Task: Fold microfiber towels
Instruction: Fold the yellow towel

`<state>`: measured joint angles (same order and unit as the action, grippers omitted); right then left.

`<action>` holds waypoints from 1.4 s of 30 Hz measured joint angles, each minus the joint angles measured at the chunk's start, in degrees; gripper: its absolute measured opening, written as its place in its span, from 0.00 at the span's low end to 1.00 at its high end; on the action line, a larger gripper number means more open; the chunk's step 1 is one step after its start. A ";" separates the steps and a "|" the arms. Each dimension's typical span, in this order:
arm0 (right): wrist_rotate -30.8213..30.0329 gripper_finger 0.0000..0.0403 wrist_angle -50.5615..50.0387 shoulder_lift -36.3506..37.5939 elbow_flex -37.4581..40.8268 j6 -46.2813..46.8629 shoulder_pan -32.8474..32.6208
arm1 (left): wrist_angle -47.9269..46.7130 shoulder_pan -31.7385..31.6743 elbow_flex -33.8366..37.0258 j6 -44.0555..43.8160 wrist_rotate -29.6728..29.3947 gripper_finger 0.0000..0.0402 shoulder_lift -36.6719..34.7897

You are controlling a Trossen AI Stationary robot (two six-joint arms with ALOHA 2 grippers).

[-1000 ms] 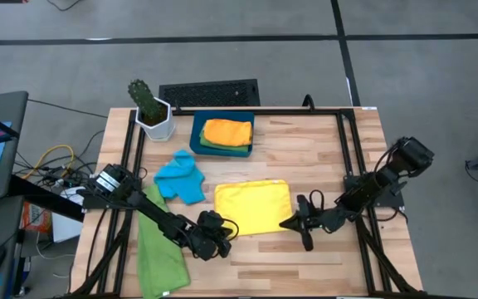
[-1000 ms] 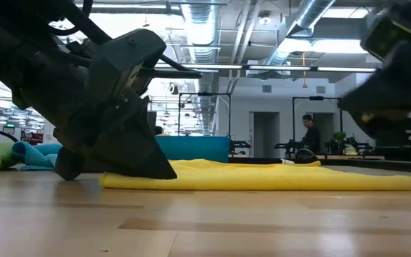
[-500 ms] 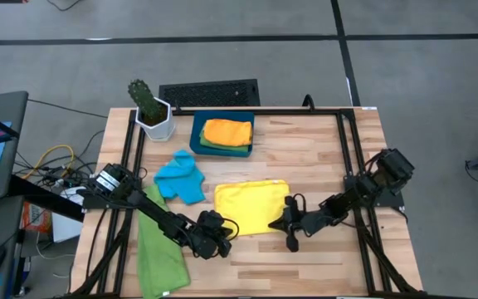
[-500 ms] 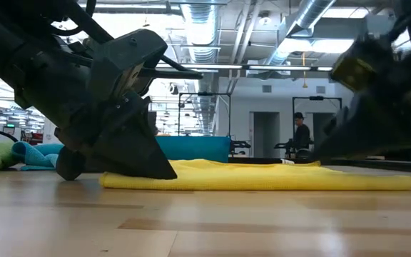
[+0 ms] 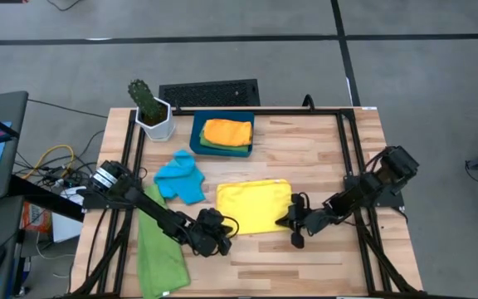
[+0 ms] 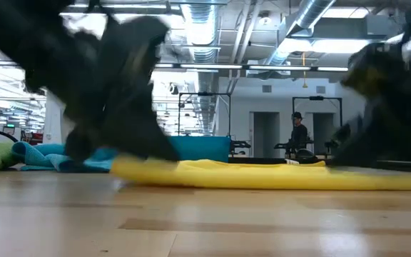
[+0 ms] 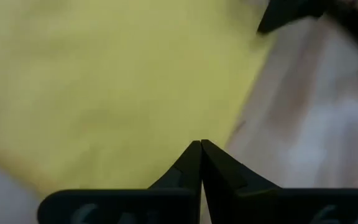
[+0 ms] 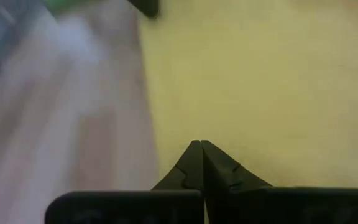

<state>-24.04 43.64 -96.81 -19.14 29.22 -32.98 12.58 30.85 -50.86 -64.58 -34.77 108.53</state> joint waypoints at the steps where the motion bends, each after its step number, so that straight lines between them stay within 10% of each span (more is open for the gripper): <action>1: -0.48 0.05 0.22 1.98 -0.07 -0.69 -0.12 | 0.16 0.00 -0.07 1.12 -0.67 0.00 -1.38; 30: -9.29 0.04 -6.98 -4.24 0.16 15.75 -10.53 | 0.95 2.28 -0.55 -6.08 -1.92 0.00 5.34; 42: -9.43 0.05 -19.56 19.24 0.49 1.50 -9.66 | -9.47 -2.36 -0.28 2.11 0.49 0.00 -6.58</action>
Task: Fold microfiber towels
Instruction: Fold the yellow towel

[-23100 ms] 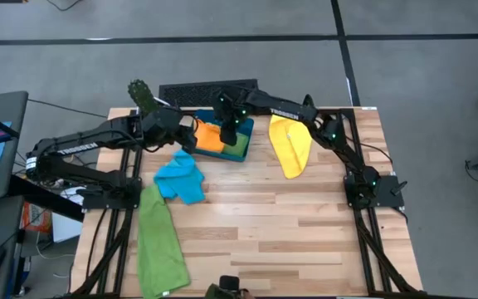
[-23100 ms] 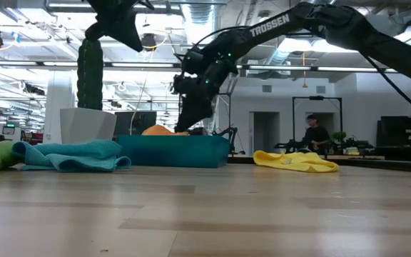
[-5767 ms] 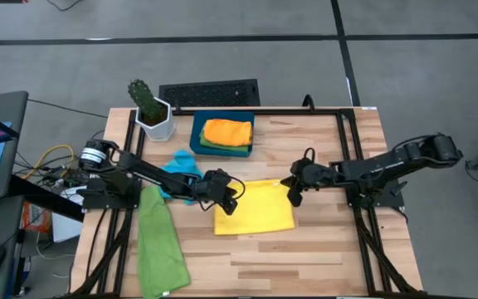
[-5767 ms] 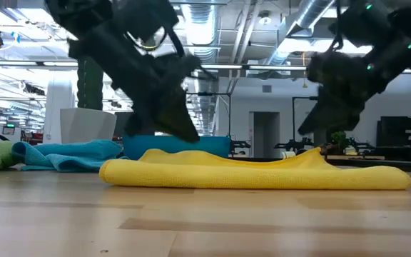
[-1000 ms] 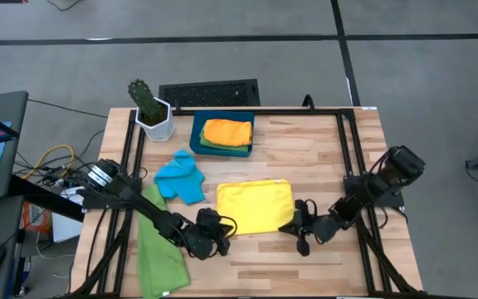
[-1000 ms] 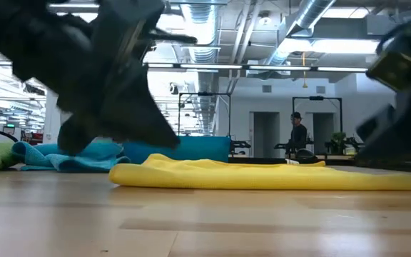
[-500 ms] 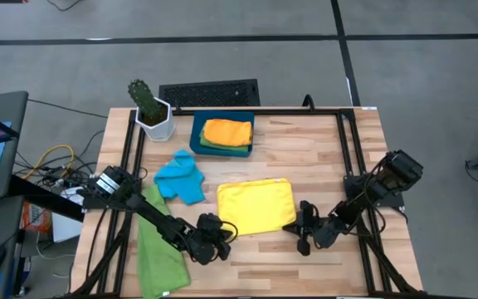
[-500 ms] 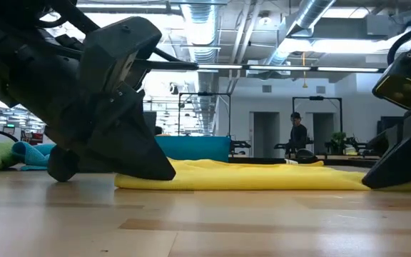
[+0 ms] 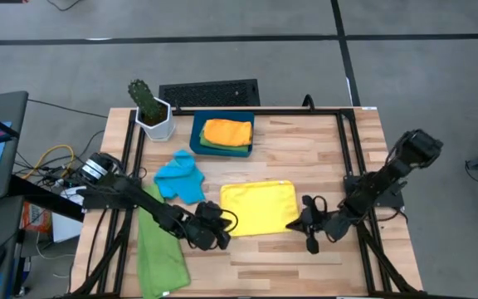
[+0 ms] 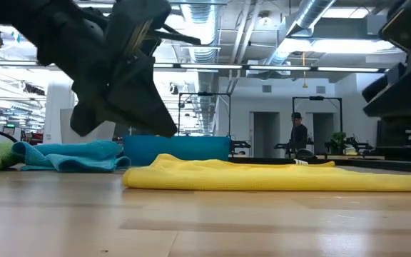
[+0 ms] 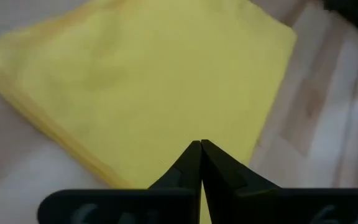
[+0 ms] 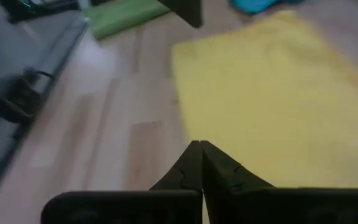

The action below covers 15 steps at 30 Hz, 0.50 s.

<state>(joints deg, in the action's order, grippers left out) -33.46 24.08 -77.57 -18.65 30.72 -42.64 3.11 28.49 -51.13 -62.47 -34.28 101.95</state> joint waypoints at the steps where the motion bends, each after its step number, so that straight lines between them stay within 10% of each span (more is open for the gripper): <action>1: -1.16 0.05 -3.18 1.22 -0.01 -0.58 0.34 | -1.84 -0.65 0.00 0.56 0.44 0.00 -0.89; 15: -1.70 0.07 -17.37 3.13 1.61 -1.82 17.33 | -10.11 -11.72 -0.02 5.65 0.78 0.00 -1.46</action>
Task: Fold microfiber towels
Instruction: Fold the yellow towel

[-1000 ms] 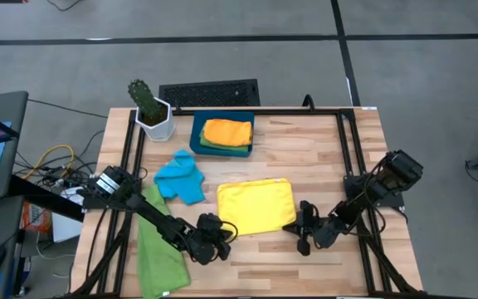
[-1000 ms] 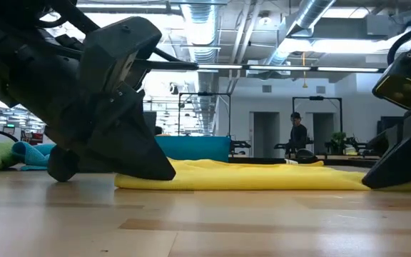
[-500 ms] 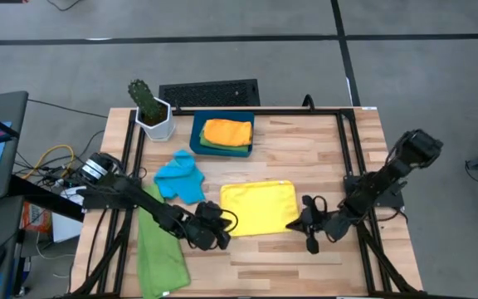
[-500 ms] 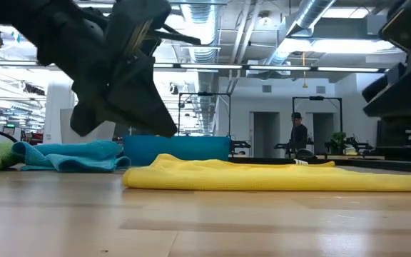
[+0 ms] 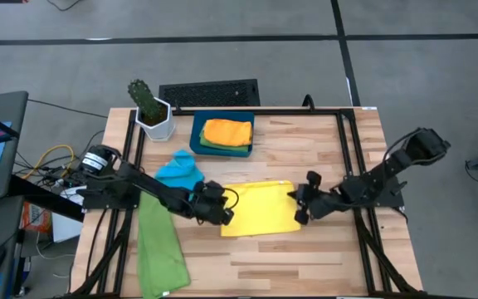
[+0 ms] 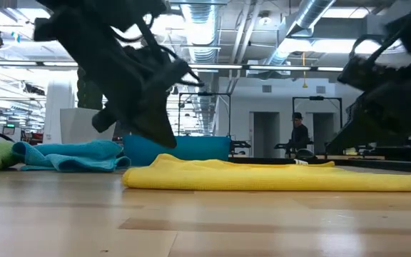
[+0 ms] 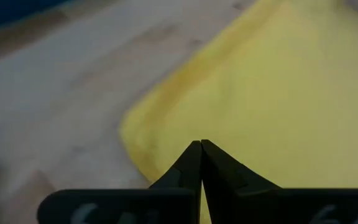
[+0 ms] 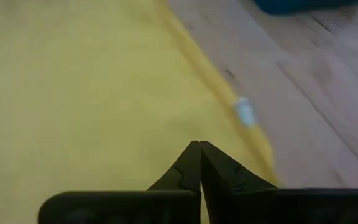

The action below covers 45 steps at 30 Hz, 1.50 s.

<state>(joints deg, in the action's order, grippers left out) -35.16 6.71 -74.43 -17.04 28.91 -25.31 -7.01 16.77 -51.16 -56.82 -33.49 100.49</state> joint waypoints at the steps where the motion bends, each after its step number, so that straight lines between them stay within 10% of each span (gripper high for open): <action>1: 0.65 0.07 0.14 0.00 0.43 0.00 0.98 | -0.51 -0.89 0.00 0.65 0.14 0.00 0.00; 22: 6.87 0.05 3.64 8.32 4.60 1.52 1.35 | 7.48 -19.13 5.75 14.94 14.19 0.00 -1.36; 28: 28.52 0.09 4.00 17.04 4.53 -4.78 -3.20 | 4.00 -19.27 1.48 19.67 15.04 0.00 -7.93; 34: 32.82 0.16 -10.98 16.27 -0.11 -4.70 -11.34 | 5.43 -13.45 -1.70 17.39 13.70 0.00 -14.27; 45: 25.56 0.15 -56.75 15.01 -36.14 -14.09 -12.50 | 4.65 -1.19 -4.02 12.10 8.45 0.00 -14.16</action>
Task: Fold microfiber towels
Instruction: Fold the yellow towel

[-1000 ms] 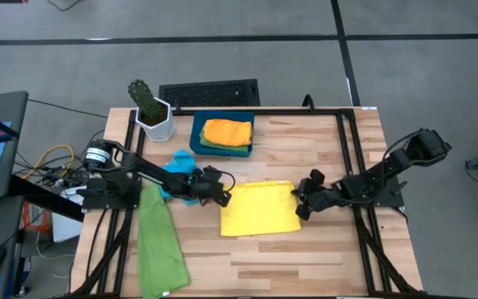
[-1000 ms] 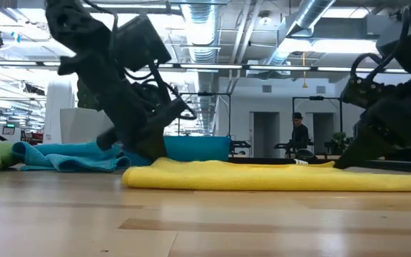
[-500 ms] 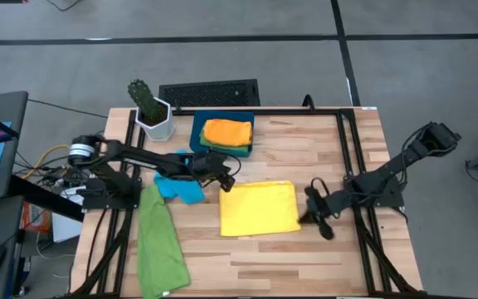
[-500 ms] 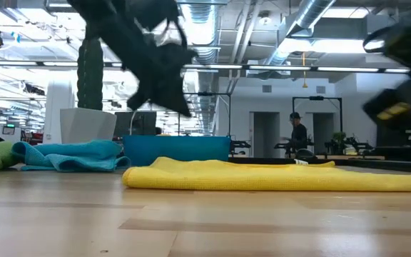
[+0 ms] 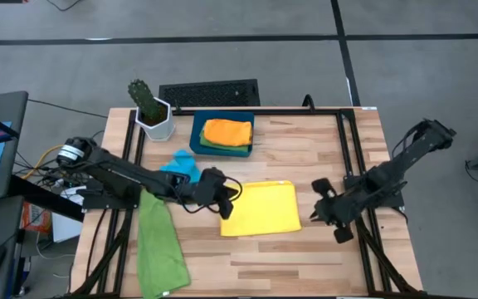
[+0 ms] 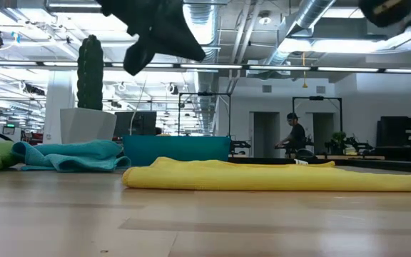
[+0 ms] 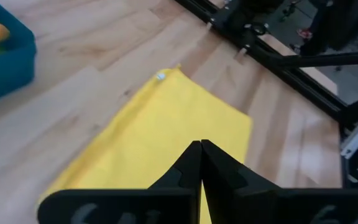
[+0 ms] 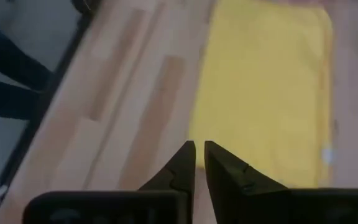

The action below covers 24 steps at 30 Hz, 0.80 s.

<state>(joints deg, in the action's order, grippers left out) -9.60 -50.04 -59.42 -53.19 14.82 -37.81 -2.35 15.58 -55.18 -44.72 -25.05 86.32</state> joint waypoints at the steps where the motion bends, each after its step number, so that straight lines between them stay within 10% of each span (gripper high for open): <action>1: 0.27 0.14 -2.38 0.09 0.20 2.53 -0.95 | 0.03 0.78 0.00 -0.93 -0.42 0.00 0.00; 7: -4.24 0.14 2.42 -3.14 6.08 15.46 -7.82 | -0.46 6.81 0.00 -2.63 -4.91 0.00 0.00; 24: -12.40 0.19 15.37 -28.97 6.95 11.74 -5.89 | 1.19 13.22 0.04 -7.07 -8.85 0.00 7.80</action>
<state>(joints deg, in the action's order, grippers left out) -22.00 -34.67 -88.39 -46.24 26.56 -43.70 -1.17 28.80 -55.13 -51.79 -33.90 94.13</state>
